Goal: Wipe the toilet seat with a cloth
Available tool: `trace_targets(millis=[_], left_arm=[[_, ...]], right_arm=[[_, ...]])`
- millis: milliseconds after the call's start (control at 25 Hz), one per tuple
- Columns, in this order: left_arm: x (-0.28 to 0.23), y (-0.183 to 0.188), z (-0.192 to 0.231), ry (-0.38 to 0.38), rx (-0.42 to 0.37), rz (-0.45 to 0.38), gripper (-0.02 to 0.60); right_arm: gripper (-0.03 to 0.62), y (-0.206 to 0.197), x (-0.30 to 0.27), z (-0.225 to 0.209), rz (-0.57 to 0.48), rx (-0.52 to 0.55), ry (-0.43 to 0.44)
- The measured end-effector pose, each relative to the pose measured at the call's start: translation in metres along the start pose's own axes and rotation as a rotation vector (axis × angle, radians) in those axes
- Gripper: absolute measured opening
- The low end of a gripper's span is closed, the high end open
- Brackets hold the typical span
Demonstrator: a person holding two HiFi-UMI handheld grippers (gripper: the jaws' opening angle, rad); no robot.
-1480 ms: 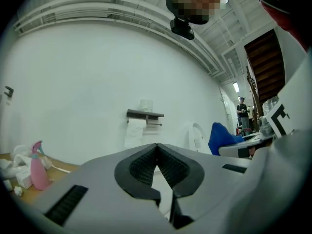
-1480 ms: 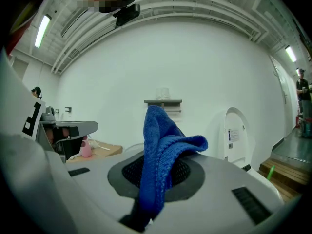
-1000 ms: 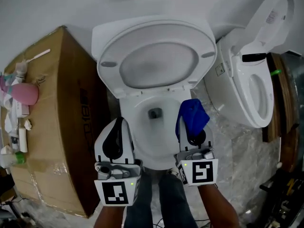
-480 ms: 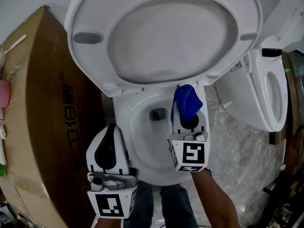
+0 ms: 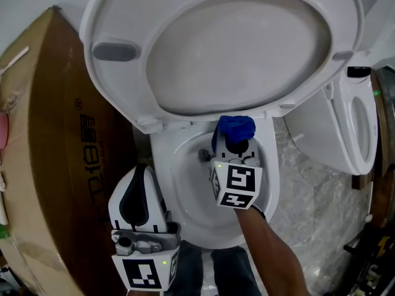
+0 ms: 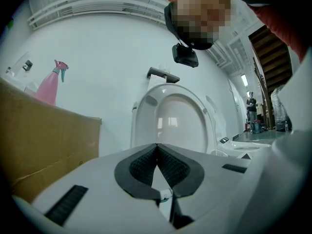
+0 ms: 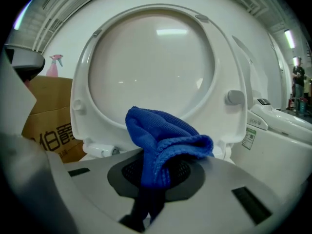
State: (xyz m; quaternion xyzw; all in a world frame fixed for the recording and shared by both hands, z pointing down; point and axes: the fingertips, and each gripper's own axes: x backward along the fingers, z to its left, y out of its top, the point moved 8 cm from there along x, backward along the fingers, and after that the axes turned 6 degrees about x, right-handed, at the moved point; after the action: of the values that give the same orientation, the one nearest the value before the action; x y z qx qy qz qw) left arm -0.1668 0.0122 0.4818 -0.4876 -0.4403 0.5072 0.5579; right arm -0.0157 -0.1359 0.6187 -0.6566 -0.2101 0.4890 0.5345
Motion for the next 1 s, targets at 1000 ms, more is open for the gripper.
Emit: trace_targets(millis=[1000], left_arm=[[0.043, 0.038, 0.047, 0.114, 0.019, -0.015, 0.015]], right_arm=[[0.066, 0.021, 0.001, 0.101, 0.042, -0.704, 0.159]])
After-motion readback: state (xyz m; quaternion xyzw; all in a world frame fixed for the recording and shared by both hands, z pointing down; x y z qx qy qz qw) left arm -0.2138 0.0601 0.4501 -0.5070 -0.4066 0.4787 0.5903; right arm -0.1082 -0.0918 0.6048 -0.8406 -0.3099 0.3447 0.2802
